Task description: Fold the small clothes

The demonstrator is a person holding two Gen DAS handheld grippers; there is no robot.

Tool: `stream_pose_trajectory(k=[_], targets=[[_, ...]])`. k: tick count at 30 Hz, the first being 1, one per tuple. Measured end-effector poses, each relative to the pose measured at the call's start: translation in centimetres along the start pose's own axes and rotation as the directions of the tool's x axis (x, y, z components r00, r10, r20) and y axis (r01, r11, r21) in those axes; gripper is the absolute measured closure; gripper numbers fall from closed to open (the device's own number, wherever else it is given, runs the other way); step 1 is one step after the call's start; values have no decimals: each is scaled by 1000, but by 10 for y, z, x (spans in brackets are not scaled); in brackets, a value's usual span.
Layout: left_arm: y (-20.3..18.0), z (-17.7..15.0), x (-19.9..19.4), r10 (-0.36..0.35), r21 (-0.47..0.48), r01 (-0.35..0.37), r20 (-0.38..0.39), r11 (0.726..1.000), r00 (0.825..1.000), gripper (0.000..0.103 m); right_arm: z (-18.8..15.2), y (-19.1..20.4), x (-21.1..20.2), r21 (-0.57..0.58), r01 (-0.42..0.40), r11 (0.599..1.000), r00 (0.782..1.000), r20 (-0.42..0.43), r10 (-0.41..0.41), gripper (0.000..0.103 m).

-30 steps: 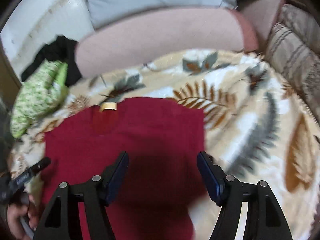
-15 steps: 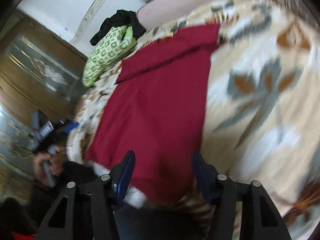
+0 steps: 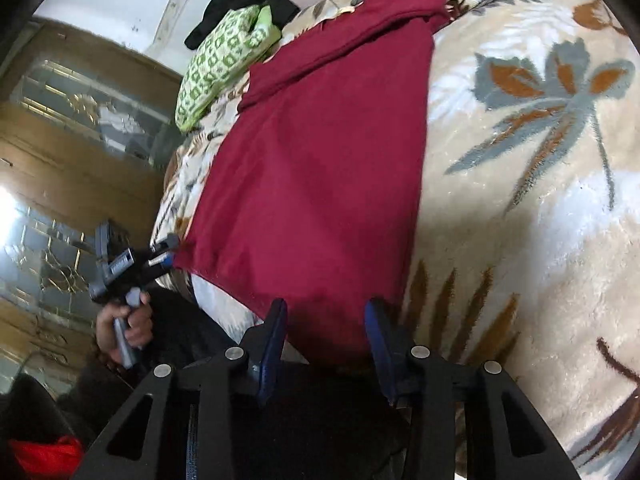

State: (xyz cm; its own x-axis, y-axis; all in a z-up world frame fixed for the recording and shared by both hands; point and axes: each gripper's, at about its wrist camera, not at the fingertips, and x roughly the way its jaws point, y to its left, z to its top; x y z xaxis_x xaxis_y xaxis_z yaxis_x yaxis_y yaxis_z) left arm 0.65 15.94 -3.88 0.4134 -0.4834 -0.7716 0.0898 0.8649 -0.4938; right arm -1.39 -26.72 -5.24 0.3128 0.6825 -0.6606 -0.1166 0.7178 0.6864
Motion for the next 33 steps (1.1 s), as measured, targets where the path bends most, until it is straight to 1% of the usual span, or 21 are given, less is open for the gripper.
stream_pose_trajectory(k=[3,5,6,8,9,10,13,14,15,16,17,18,20,22,23,25,26,28,29,31,33], targets=[[-2,-1,3,-70,-9,70,-18,998,997,25,1,-10,-6,63,-25,998,999,28,23,65],[-11,-1,8,-119,13,119,-35,993,992,25,-1,-12,-5,106,-68,992,997,37,64,64],[-17,-2,11,-135,35,137,-42,990,990,25,-1,-8,-1,102,-96,990,995,18,95,64],[-25,-3,13,-143,69,146,-44,987,989,32,2,5,11,80,-161,984,986,-29,164,64],[-28,-3,14,-133,83,136,-38,987,990,37,4,10,13,60,-178,982,983,-37,180,64],[-28,-2,15,-122,86,124,-32,989,992,39,6,10,10,58,-171,984,985,-22,173,64],[-19,1,17,-115,35,116,-21,993,993,51,9,-5,4,146,-177,973,984,32,174,64],[-16,2,18,-120,19,120,-19,993,993,51,7,-10,0,167,-168,971,986,44,163,64],[-14,3,18,-127,6,127,-19,992,992,51,5,-17,-3,205,-134,970,991,57,125,64],[-13,2,18,-128,3,128,-19,992,992,51,2,-20,-5,230,-116,966,993,61,105,65],[-14,2,19,-126,5,126,-20,992,992,51,-1,-23,-8,255,-122,959,992,68,108,67],[-16,2,20,-119,12,119,-23,993,993,51,-3,-22,-10,262,-123,957,992,73,107,67],[-18,2,20,-110,20,111,-23,994,994,51,-7,-17,-12,240,-67,969,997,41,58,66],[-18,1,20,-112,20,113,-24,993,993,51,-12,-15,-12,225,13,974,1000,3,-14,60],[-18,1,21,-114,16,114,-25,993,993,51,-15,-15,-14,231,13,973,1000,8,-15,60],[-17,2,22,-118,9,118,-26,993,993,51,-20,-19,-13,259,-35,965,999,24,30,59],[-16,2,22,-122,0,122,-26,993,992,51,-21,-20,-10,262,-75,962,997,30,69,59],[-12,3,22,-137,-21,136,-25,990,990,51,-22,-20,-2,261,-171,950,985,32,169,59],[-9,3,21,-151,-40,150,-24,988,988,51,-20,-16,4,249,-192,949,981,32,190,59],[-5,4,21,-175,-68,173,-24,983,984,51,-15,-11,8,238,-177,955,984,39,173,67],[1,4,21,-210,-111,207,-21,972,977,51,-13,-12,10,257,-163,953,987,39,158,71]])
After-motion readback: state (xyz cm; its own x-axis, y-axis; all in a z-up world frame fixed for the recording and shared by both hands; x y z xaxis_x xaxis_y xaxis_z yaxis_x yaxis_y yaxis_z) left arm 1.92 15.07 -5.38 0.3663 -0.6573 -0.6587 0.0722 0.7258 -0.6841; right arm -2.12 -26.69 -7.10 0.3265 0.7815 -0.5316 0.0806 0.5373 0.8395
